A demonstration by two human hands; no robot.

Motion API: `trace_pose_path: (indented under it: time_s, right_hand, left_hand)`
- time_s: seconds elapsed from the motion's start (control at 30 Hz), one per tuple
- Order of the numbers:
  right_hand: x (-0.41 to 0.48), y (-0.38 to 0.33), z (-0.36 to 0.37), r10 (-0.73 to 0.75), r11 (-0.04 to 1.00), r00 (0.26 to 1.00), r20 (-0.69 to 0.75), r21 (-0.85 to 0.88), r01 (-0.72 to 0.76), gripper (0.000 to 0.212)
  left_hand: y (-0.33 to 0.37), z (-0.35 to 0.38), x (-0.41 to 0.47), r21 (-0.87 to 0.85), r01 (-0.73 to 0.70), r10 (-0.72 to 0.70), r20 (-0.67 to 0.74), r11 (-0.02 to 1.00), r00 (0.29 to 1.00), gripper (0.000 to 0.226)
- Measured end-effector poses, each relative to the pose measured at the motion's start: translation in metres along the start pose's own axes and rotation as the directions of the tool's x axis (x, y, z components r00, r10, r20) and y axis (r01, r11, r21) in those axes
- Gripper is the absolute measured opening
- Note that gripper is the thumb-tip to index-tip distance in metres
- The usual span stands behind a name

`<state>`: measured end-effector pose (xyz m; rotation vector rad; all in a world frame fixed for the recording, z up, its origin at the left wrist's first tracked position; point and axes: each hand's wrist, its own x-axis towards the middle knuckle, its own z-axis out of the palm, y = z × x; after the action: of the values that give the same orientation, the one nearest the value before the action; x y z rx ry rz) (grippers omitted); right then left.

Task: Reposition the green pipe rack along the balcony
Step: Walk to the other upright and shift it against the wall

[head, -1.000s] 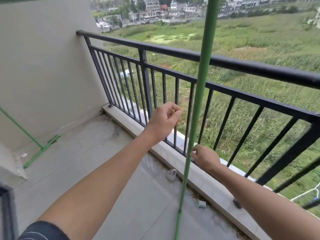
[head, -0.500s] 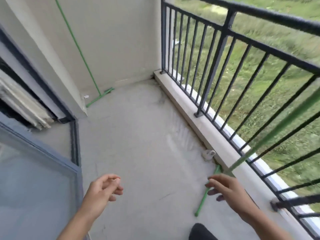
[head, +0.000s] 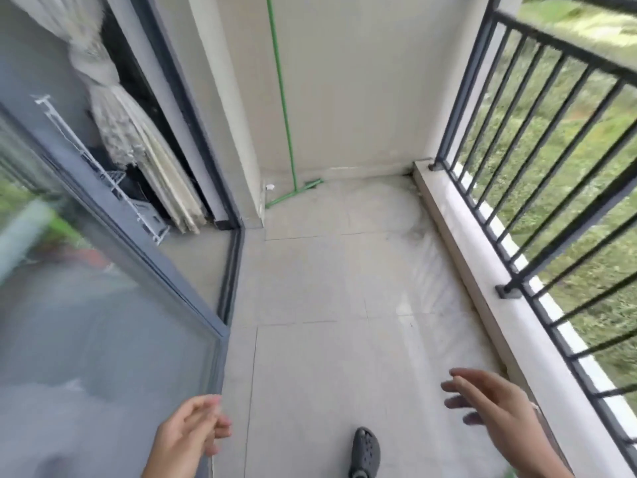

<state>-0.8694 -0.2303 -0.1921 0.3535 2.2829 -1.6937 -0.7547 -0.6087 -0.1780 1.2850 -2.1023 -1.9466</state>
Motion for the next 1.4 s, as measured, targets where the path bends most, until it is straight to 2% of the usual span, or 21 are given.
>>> trace_pose_path:
  time_s: [0.2,0.4,0.63,0.9,1.0,1.13,1.3,1.4]
  right_hand:
    - [0.120,-0.092,0.049,-0.092,0.995,0.986,0.136,-0.029,0.097,0.012]
    - [0.219,-0.158,0.101,-0.142,0.987,0.974,0.178,-0.050,0.153,0.012]
    - [0.336,-0.212,0.186,-0.068,0.996,0.993,0.092,-0.050,0.073,0.010]
    - [0.440,-0.323,0.265,-0.093,0.996,0.995,0.021,-0.009,0.094,0.010]
    - [0.485,-0.341,0.280,-0.059,0.998,0.998,-0.003,-0.013,0.059,0.010]
    - [0.563,-0.362,0.296,-0.013,1.000,1.000,-0.013,-0.014,0.013,0.009]
    - [0.684,-0.405,0.317,-0.029,1.000,0.999,-0.036,-0.002,0.029,0.008]
    - [0.752,-0.447,0.333,-0.037,0.999,0.999,0.011,-0.011,0.038,0.007]
  left_hand:
    - [0.087,0.022,0.085,-0.034,-0.134,0.131,-0.072,0.990,0.989,0.011]
    - [0.138,0.027,0.178,-0.083,-0.126,0.117,-0.105,0.989,0.988,0.012]
    - [0.211,0.021,0.349,-0.074,-0.067,0.064,-0.040,0.995,0.997,0.011]
    - [0.359,0.018,0.511,-0.017,-0.191,0.191,0.068,0.982,0.979,0.011]
    - [0.397,0.030,0.561,-0.009,-0.208,0.207,0.123,0.978,0.971,0.010]
    - [0.434,0.053,0.636,0.011,-0.184,0.181,0.122,0.983,0.976,0.010]
    - [0.499,0.091,0.729,0.043,-0.221,0.215,0.118,0.974,0.969,0.010]
    - [0.554,0.111,0.778,0.044,-0.246,0.238,0.130,0.968,0.963,0.011]
